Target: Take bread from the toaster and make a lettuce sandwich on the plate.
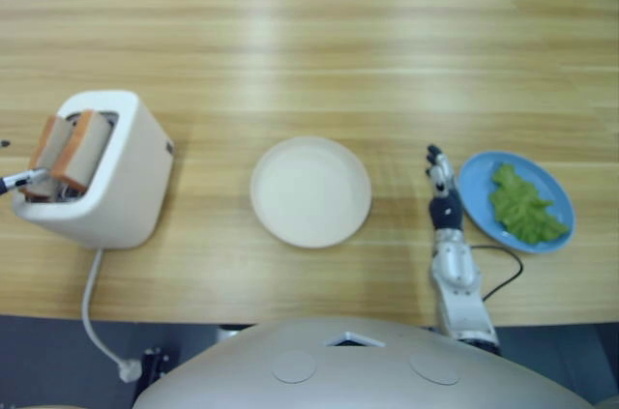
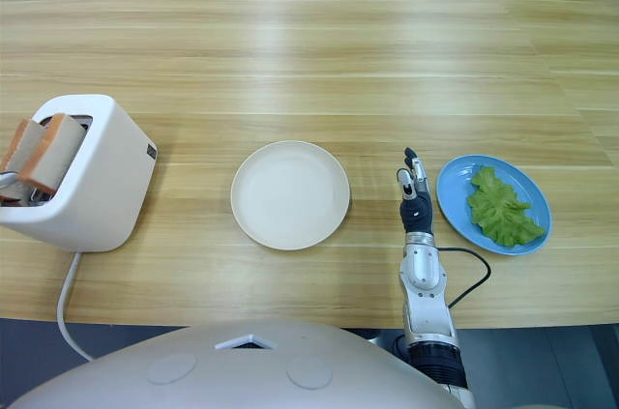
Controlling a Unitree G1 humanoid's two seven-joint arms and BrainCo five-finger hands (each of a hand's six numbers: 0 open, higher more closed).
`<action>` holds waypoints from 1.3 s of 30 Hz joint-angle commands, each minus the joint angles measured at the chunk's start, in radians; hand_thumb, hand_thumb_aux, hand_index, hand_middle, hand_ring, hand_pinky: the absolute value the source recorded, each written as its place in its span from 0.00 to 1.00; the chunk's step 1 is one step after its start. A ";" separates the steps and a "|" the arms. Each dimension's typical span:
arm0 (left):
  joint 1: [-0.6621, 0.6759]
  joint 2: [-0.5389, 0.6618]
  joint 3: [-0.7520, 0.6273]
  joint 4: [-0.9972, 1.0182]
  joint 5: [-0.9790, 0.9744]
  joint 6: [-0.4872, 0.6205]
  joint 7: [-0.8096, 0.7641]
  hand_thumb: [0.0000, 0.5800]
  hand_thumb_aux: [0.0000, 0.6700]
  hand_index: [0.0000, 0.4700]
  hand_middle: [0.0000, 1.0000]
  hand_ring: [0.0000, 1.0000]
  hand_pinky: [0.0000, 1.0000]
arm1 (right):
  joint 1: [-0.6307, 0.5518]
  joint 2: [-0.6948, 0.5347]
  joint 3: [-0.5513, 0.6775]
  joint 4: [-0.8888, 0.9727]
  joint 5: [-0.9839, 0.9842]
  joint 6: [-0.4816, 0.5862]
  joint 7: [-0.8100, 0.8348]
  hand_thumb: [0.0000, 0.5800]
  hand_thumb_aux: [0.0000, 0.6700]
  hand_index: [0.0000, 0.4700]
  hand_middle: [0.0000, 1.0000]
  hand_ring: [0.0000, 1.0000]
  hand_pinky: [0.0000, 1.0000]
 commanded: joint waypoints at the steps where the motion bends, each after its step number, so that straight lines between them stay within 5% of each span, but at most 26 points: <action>1: 0.010 0.017 0.013 0.021 -0.004 0.001 -0.014 0.00 0.00 0.00 0.00 0.00 0.00 | 0.006 -0.001 -0.006 0.004 0.003 0.008 0.003 0.00 0.00 0.00 0.00 0.00 0.00; 11: 0.024 -0.010 -0.026 -0.025 -0.012 -0.004 -0.031 0.05 0.02 0.02 0.00 0.00 0.00 | 0.009 -0.004 -0.009 -0.004 0.001 0.011 0.004 0.00 0.00 0.00 0.00 0.00 0.00; 12: 0.029 -0.017 -0.031 -0.035 -0.015 -0.005 -0.034 0.63 0.39 0.38 0.00 0.00 0.00 | 0.009 -0.005 -0.009 -0.004 0.002 0.012 0.005 0.00 0.00 0.00 0.00 0.00 0.00; 14: 0.035 -0.026 -0.038 -0.052 -0.018 -0.008 -0.034 0.63 0.39 0.38 0.00 0.00 0.00 | 0.009 -0.006 -0.010 -0.002 0.003 0.012 0.006 0.00 0.00 0.00 0.00 0.00 0.00; 15: 0.035 -0.028 -0.041 -0.056 -0.020 -0.010 -0.034 0.89 0.67 0.66 0.00 0.00 0.00 | 0.010 -0.006 -0.011 0.001 0.004 0.011 0.006 0.00 0.00 0.00 0.00 0.00 0.00; 17: 0.032 -0.026 -0.045 -0.058 -0.023 -0.014 -0.037 0.96 0.81 0.79 0.00 0.00 0.00 | 0.015 -0.005 -0.013 -0.001 0.006 0.012 0.005 0.00 0.00 0.00 0.00 0.00 0.00; 20: 0.035 -0.028 -0.037 -0.062 -0.025 -0.017 -0.035 1.00 1.00 0.97 0.00 0.00 0.00 | 0.017 -0.004 -0.012 -0.004 0.006 0.016 0.006 0.00 0.00 0.00 0.00 0.00 0.00; 39: -0.013 -0.036 -0.043 -0.052 -0.060 -0.032 -0.005 1.00 1.00 0.98 0.00 0.00 0.00 | 0.031 -0.001 -0.016 -0.010 0.006 0.018 0.004 0.00 0.00 0.00 0.00 0.00 0.00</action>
